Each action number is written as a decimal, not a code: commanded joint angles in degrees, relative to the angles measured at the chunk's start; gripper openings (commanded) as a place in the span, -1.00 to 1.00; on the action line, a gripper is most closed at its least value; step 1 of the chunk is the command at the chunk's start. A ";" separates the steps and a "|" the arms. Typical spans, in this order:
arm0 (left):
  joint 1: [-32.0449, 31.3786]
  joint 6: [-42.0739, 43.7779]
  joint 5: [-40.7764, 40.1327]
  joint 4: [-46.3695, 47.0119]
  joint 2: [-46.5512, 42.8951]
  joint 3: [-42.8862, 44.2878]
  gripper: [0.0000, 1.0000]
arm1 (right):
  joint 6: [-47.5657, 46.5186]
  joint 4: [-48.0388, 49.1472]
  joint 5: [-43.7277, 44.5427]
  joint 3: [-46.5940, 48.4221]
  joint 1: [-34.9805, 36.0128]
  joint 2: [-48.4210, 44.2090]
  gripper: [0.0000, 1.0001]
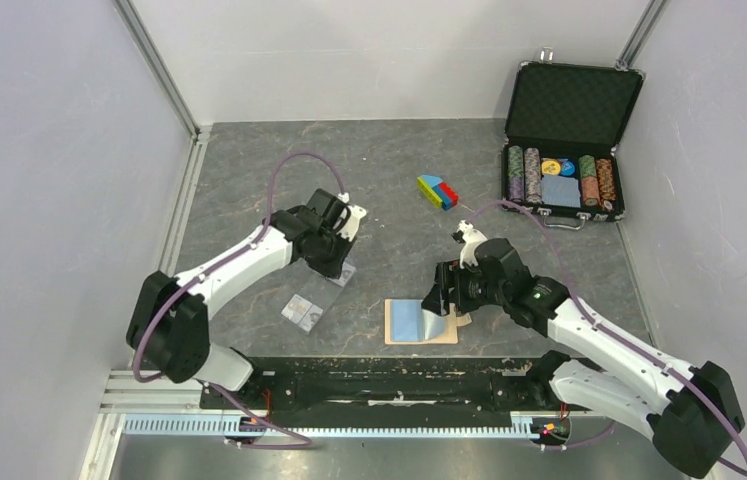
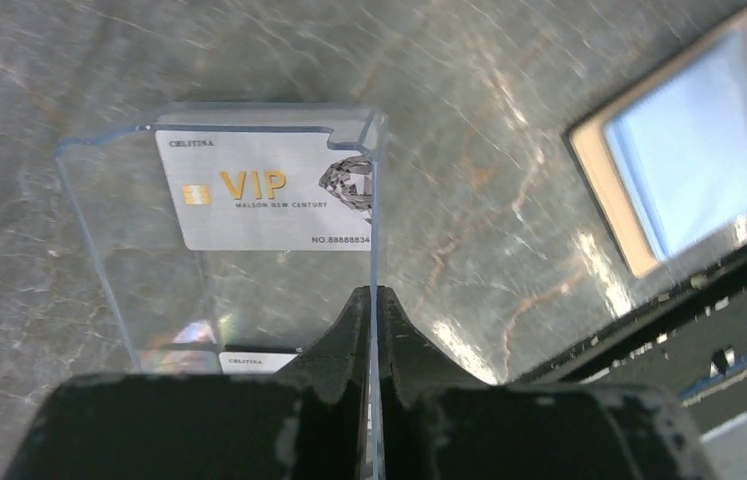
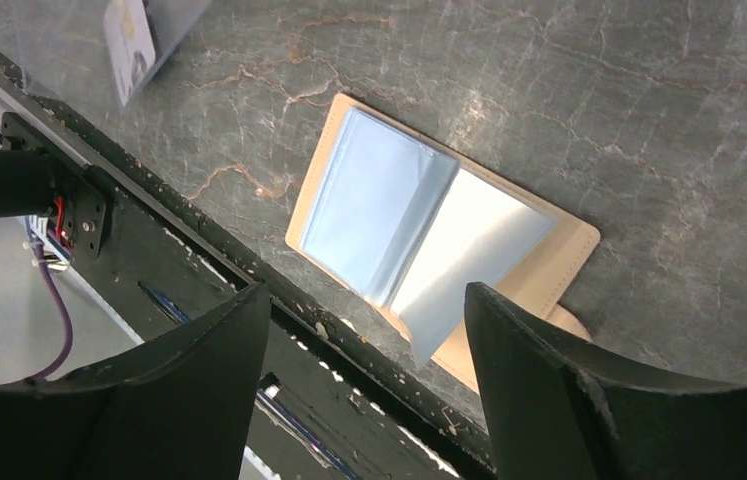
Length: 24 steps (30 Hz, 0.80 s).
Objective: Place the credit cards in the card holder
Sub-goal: Move the storage box to the center of the board.
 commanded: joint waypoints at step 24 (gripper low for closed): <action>-4.78 -29.77 0.93 -2.86 -38.47 -10.94 0.78 | -15.73 -4.48 -0.86 48.31 9.14 52.29 0.43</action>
